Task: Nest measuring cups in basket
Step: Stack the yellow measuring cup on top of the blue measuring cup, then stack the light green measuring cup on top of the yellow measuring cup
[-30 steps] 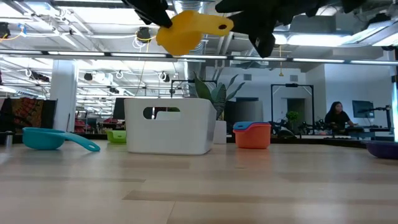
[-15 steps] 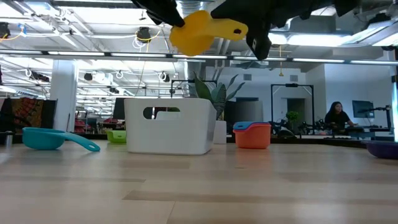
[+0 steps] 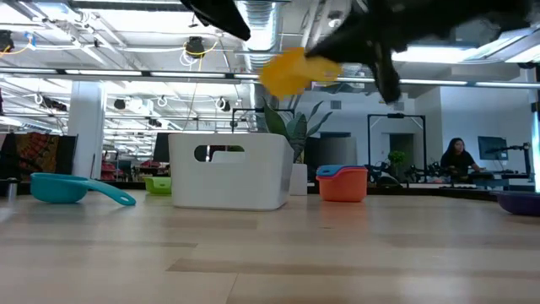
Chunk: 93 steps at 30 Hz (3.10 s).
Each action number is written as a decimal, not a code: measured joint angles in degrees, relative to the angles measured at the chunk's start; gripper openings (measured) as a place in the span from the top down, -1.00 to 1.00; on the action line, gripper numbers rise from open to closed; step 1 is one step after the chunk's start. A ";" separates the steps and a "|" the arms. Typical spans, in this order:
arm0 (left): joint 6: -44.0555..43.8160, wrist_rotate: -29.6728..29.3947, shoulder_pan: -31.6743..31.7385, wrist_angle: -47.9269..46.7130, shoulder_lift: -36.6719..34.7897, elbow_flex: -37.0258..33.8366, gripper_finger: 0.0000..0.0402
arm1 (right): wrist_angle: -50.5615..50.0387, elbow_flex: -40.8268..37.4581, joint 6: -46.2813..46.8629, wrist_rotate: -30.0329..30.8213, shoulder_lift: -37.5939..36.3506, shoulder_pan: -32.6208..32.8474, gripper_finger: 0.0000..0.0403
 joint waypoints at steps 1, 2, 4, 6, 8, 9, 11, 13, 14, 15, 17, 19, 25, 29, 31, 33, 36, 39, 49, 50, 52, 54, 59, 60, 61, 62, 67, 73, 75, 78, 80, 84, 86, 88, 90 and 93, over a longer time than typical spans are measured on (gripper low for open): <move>0.05 -0.70 0.20 -0.15 -0.18 0.00 0.55 | 2.47 -1.97 1.95 2.50 0.01 0.34 0.97; 0.11 -0.83 0.55 -0.59 -0.35 -0.01 0.50 | 4.78 -3.82 4.16 5.09 -0.01 0.51 0.97; 0.53 -0.36 1.31 -0.12 -0.41 -0.67 0.42 | 9.96 -8.17 8.68 9.58 -0.01 0.38 0.95; 1.08 0.18 2.18 -0.16 -0.41 -1.72 0.36 | 14.89 -12.33 12.94 14.13 -0.01 -0.15 0.93; 1.28 0.27 3.26 -0.08 -0.39 -2.60 0.30 | 19.22 -16.05 17.24 18.57 -0.01 -0.87 0.93; 1.29 0.26 3.87 0.08 -0.39 -3.11 0.29 | 20.69 -17.60 18.98 20.53 -0.01 -1.20 0.93; 1.50 0.28 5.24 0.36 -0.39 -4.30 0.26 | 22.46 -20.06 22.29 22.25 -0.01 -2.24 0.95; 2.01 0.28 6.59 1.04 -0.58 -5.34 0.25 | 22.94 -21.59 25.75 21.87 -0.01 -3.77 0.95; 2.18 0.26 7.37 1.29 -0.69 -5.69 0.25 | 22.96 -22.07 26.98 20.85 -0.01 -4.76 0.94; 2.18 0.28 8.11 2.00 -0.78 -6.11 0.25 | 22.88 -22.31 27.92 19.19 -0.01 -5.68 0.93; 2.22 1.40 9.58 1.96 -0.76 -6.32 0.25 | 23.04 -22.28 28.57 17.03 0.13 -7.07 0.91; 2.22 3.28 10.86 2.24 -0.76 -6.32 0.25 | 23.03 -22.14 28.65 16.50 0.14 -7.84 0.89; 2.31 5.75 12.82 2.25 -0.76 -6.32 0.25 | 21.28 -22.11 31.15 16.07 0.14 -8.80 0.92; 1.04 5.59 13.14 1.89 -0.76 -6.32 0.25 | 17.07 -22.11 36.72 16.09 0.16 -8.32 0.86; 0.44 5.51 13.12 1.87 -0.76 -6.32 0.25 | 16.23 -22.11 37.69 16.26 0.16 -8.22 0.81; 0.32 5.40 13.05 1.87 -0.76 -6.32 0.25 | 16.60 -22.11 37.68 16.25 0.16 -8.34 0.77; 0.21 5.27 13.07 1.83 -0.76 -6.32 0.25 | 16.75 -21.90 37.61 15.58 0.16 -8.78 0.72; 0.19 5.24 13.07 1.78 -0.76 -6.32 0.25 | 16.64 -21.07 37.26 12.87 0.16 -9.54 0.69; -0.77 5.19 13.07 0.43 -0.74 -6.32 0.25 | 12.22 -18.22 32.65 3.84 0.16 -12.89 0.55; -0.75 5.17 13.07 -0.22 -0.74 -6.32 0.25 | 11.68 -18.22 32.61 3.23 0.17 -12.87 0.54; -0.61 4.61 13.07 -1.73 -0.74 -6.32 0.25 | 10.88 -18.22 30.64 1.89 0.16 -12.42 0.52; -0.53 2.26 13.20 -3.34 -0.74 -6.32 0.25 | 10.91 -18.22 27.12 1.74 0.13 -11.41 0.51; -0.55 3.45 16.58 -7.01 -0.71 -6.29 0.25 | 11.20 -18.22 20.89 2.56 -1.99 -8.91 0.50; -0.96 4.83 17.92 -7.87 -0.71 -6.29 0.25 | 11.11 -18.22 19.00 2.61 -3.06 -8.72 0.50; -1.72 6.24 19.43 -8.63 -0.71 -6.41 0.25 | 11.30 -18.20 16.59 2.61 -4.21 -8.46 0.50; -2.37 7.26 20.94 -8.11 -0.76 -7.17 0.25 | 11.24 -18.18 14.03 2.62 -5.51 -8.16 0.51; -7.50 4.56 30.16 -4.99 -2.07 -13.34 0.25 | 9.72 -18.13 3.87 2.66 -12.23 -6.11 0.51; -15.14 -0.06 44.21 -3.24 -2.30 -20.03 0.25 | 2.58 -18.12 -0.07 2.88 -18.01 -5.96 0.51; -15.45 5.55 48.69 -2.60 -1.79 -21.20 0.25 | 0.06 -18.16 -0.40 2.91 -18.73 -6.66 0.51; -15.76 10.71 53.48 -1.33 -1.30 -22.16 0.25 | -0.65 -18.18 -0.49 2.98 -18.67 -7.38 0.51; -15.76 11.33 55.46 -0.70 -1.06 -22.43 0.25 | -1.35 -18.18 -0.55 2.84 -18.55 -7.73 0.51; -15.05 11.73 57.55 -0.82 0.10 -22.47 0.25 | -2.85 -18.18 -0.55 2.65 -18.57 -7.99 0.51; -14.39 11.58 57.81 -0.39 1.68 -22.47 0.25 | -2.75 -18.18 -0.55 2.65 -18.57 -7.99 0.51; -14.41 11.71 57.96 -0.71 3.73 -22.47 0.25 | -2.92 -18.18 -0.53 2.57 -18.57 -7.99 0.51; -14.17 11.73 57.97 -0.45 5.67 -22.47 0.25 | -2.93 -18.18 -0.49 2.22 -18.57 -7.99 0.51; -13.64 11.73 57.99 -0.44 8.48 -22.47 0.25 | -2.93 -18.18 0.03 1.88 -18.57 -7.97 0.51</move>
